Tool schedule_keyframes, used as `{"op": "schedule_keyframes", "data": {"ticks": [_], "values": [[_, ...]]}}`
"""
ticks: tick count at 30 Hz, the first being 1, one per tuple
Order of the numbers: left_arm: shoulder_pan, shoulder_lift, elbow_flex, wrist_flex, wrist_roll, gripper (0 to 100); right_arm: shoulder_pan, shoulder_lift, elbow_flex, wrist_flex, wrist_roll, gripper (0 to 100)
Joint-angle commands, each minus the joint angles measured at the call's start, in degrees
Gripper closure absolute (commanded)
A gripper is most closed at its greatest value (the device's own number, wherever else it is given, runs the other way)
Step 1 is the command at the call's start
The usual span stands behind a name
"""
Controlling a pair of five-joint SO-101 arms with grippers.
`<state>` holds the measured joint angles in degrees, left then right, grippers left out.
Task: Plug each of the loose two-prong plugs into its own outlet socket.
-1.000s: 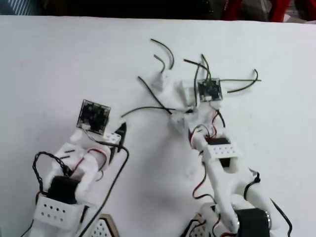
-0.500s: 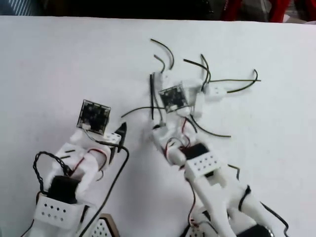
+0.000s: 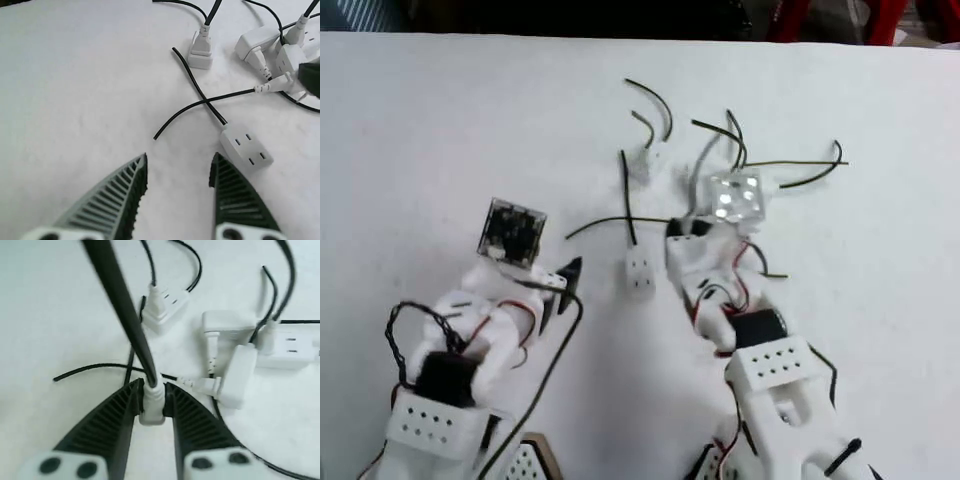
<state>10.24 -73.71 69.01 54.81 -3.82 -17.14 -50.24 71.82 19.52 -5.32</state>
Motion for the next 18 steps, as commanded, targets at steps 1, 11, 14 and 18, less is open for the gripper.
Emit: {"op": "schedule_keyframes", "data": {"ticks": [1,11,14,18], "values": [[-0.2,11.7,-10.4,2.5,0.4,79,4.4,-0.7,2.1,-8.0,-0.6,98.1],[6.9,45.8,-30.2,4.4,7.4,78,10.8,5.0,3.3,-15.0,-3.3,98.1],[9.3,54.4,-35.4,4.4,9.4,78,13.4,6.5,3.3,-17.6,-3.3,98.1],[11.6,65.8,-41.9,4.4,12.3,78,17.4,7.6,1.8,-18.2,-3.8,98.1]]}}
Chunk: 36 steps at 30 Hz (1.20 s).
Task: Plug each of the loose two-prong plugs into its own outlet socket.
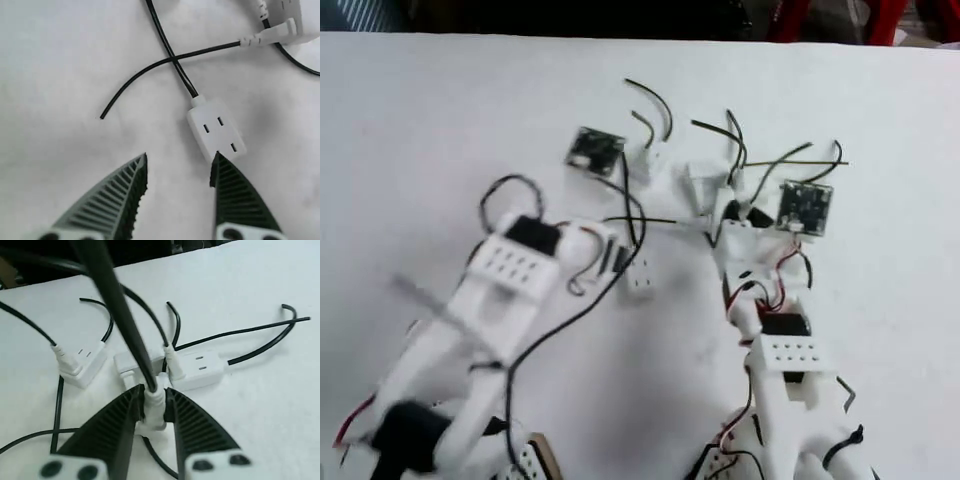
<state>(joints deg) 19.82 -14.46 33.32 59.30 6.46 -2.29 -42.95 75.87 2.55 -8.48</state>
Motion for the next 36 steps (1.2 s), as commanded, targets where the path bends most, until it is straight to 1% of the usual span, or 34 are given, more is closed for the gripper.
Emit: {"op": "schedule_keyframes", "data": {"ticks": [1,6,12,19,22,25,29,31,34,36], "values": [[2.7,9.3,-8.0,-0.1,2.5,78,3.4,0.6,-2.5,-1.4,-0.7,98.1],[5.5,21.1,-16.0,0.1,4.0,78,4.8,1.5,-3.3,-1.5,-0.7,98.1],[7.7,30.5,-21.6,0.4,4.0,79,4.9,2.2,-3.4,-1.5,-0.7,98.1],[7.3,32.3,-21.8,1.7,3.6,79,4.7,2.2,-3.4,-1.5,-0.7,98.1],[7.2,32.3,-21.8,3.5,2.6,83,4.7,2.2,-3.4,-1.3,-0.7,98.1],[6.9,32.3,-21.8,5.6,-4.7,85,4.7,2.2,-3.4,-1.2,-0.7,98.1],[3.3,32.3,-21.9,6.5,-14.6,87,4.7,2.2,-3.3,-1.1,-0.7,98.1],[0.5,32.3,-22.4,6.2,-22.7,86,4.7,2.2,-3.3,-1.1,-0.7,98.1],[-4.0,32.6,-25.1,6.5,-37.2,86,4.6,2.2,-3.2,-1.1,-0.7,98.1],[-6.2,32.5,-26.3,6.6,-45.1,85,4.6,2.2,-3.2,-1.1,-0.7,98.1]]}}
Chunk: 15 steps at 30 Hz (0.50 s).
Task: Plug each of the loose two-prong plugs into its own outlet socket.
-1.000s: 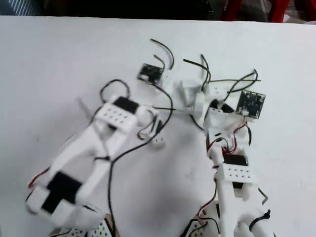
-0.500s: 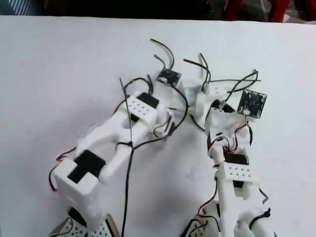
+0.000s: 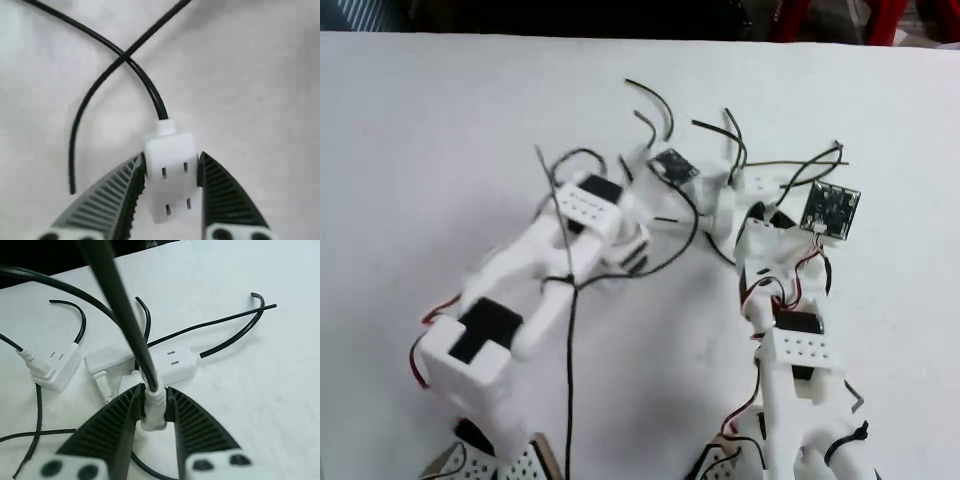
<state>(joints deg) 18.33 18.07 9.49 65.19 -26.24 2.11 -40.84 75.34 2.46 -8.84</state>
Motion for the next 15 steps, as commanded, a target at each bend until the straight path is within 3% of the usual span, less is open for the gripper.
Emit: {"op": "schedule_keyframes", "data": {"ticks": [1,7,15], "values": [[-5.7,-0.2,-2.7,0.7,-15.2,83,0.2,0.1,-2.6,-1.0,-0.4,98.1],[-6.8,-2.1,-7.6,6.8,-20.4,77,0.2,0.1,-2.6,-1.0,-0.4,98.1],[-8.0,-14.6,-17.3,22.8,-15.5,77,-1.5,0.1,-2.5,-0.9,0.0,98.1]]}}
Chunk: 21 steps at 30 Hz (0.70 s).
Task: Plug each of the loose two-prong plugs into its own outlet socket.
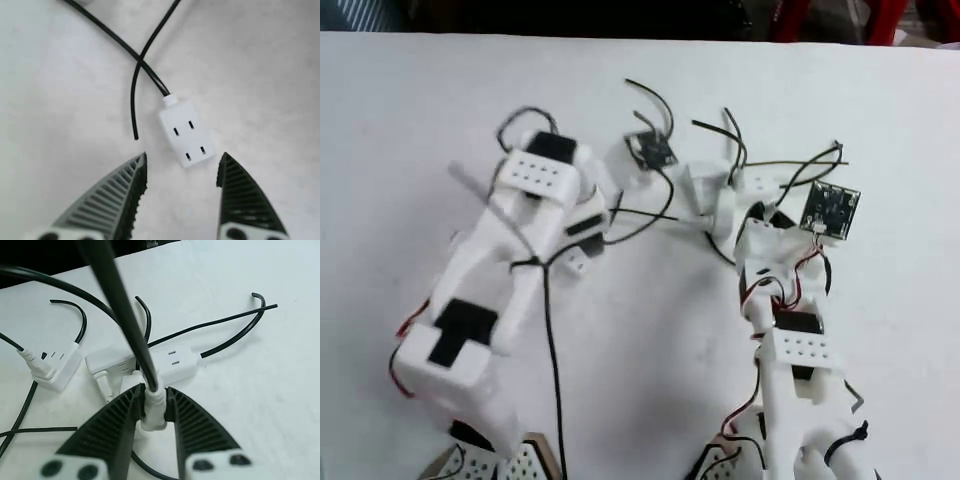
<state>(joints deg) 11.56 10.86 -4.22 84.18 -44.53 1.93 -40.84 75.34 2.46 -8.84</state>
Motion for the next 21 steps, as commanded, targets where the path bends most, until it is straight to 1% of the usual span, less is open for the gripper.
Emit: {"op": "schedule_keyframes", "data": {"ticks": [1,6,9,13,16,19,21], "values": [[-1.8,-9.4,-3.5,4.7,3.9,77,-1.6,0.1,-2.5,-0.9,0.1,98.1],[-6.8,-19.0,1.3,5.5,11.2,77,-5.0,0.1,-2.2,1.6,0.5,98.1],[-10.6,-24.6,7.6,4.4,15.4,77,-9.0,0.0,-2.2,3.7,5.1,98.1],[-17.5,-31.4,20.2,-1.8,21.5,77,-17.8,-0.4,-2.3,7.5,11.9,98.1],[-22.4,-35.6,30.3,-8.4,23.3,77,-24.8,0.0,-2.4,7.8,17.2,98.1],[-26.6,-38.9,38.4,-13.5,23.4,77,-31.0,0.1,-4.0,8.7,19.5,98.1],[-29.0,-40.3,42.9,-16.2,24.0,77,-34.5,0.2,-6.4,11.0,19.8,98.1]]}}
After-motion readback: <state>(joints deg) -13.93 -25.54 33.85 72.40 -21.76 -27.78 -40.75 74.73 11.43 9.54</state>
